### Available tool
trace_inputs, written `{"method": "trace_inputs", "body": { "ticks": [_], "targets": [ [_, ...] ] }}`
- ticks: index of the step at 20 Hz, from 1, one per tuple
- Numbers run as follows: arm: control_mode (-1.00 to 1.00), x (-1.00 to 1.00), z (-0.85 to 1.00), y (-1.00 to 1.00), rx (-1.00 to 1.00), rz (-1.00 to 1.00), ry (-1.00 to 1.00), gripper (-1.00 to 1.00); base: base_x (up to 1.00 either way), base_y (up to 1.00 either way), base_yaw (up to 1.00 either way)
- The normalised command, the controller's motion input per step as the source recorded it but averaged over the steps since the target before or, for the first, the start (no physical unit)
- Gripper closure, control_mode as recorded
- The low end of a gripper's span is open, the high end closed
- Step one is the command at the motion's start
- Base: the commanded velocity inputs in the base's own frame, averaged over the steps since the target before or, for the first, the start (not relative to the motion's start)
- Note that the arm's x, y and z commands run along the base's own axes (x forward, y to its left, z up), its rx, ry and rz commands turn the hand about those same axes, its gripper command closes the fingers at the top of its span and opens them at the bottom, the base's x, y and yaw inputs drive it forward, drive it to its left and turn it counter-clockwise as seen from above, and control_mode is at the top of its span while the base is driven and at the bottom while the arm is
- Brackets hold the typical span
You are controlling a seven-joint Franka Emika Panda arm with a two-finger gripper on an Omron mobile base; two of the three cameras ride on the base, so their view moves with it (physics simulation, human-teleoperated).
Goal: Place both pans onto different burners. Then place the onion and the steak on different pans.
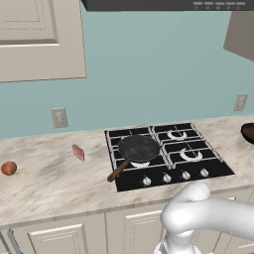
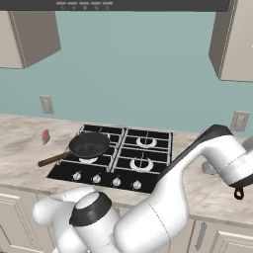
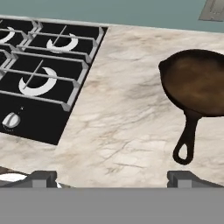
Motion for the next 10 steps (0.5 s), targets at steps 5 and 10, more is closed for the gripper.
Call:
{"method": "trace_inputs", "body": {
  "ticks": [5,10],
  "targets": [
    [-1.0,0.0,-0.1,0.0,-0.1,0.0,0.08,-1.0,0.0,0.0,0.0],
    [-1.0,-0.01,-0.11,0.0,-0.07,0.0,0.0,-1.0,0.0,0.0,0.0]
  ]
}}
